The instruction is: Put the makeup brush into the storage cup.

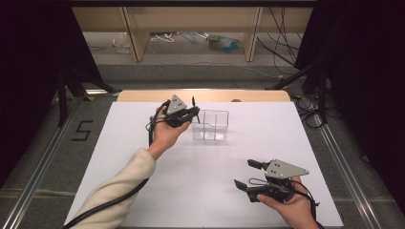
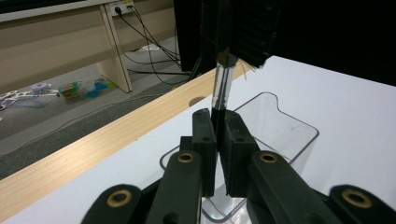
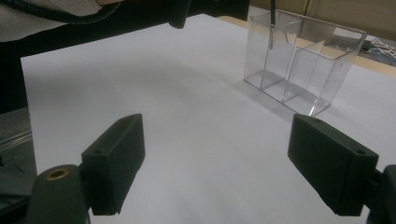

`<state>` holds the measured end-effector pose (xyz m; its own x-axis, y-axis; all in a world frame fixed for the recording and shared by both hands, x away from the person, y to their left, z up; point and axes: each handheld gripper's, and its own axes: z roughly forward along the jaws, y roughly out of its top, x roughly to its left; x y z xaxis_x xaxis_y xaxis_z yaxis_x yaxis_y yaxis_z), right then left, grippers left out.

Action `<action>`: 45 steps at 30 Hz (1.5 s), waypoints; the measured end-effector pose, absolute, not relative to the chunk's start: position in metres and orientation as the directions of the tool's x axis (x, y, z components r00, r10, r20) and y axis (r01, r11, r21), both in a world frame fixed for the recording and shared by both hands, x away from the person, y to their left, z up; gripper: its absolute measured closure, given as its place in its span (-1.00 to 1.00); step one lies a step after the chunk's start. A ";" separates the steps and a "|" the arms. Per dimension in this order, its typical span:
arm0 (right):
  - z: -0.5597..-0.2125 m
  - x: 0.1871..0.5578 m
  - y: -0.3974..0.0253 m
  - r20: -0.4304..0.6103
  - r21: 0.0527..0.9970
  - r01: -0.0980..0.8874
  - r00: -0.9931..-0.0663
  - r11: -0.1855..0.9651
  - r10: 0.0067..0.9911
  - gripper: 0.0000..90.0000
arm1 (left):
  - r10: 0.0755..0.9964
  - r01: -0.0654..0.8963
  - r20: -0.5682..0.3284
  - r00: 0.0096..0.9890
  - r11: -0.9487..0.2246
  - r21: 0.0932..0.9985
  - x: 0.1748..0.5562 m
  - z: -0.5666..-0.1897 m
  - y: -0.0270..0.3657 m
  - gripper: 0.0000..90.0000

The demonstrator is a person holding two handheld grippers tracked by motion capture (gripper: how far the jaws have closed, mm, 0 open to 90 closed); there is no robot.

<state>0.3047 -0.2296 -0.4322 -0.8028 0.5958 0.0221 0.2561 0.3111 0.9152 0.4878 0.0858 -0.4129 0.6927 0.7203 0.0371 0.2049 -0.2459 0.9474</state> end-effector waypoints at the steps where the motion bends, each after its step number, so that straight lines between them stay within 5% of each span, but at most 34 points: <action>1: -0.432 0.305 -0.230 0.022 0.915 0.256 -0.803 0.311 0.596 -0.55 | 0.721 0.205 0.038 0.692 -0.248 0.947 0.488 -0.413 0.086 0.89; 45: -0.432 0.304 -0.230 0.012 0.907 0.263 -0.799 0.330 0.602 -0.56 | 0.724 0.234 0.021 0.689 -0.250 0.940 0.493 -0.421 0.083 0.89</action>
<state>0.3040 -0.2300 -0.4317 -0.7985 0.6018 0.0122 0.2628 0.3303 0.9065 0.4926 0.0825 -0.4212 0.6894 0.7240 0.0215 0.2336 -0.2504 0.9395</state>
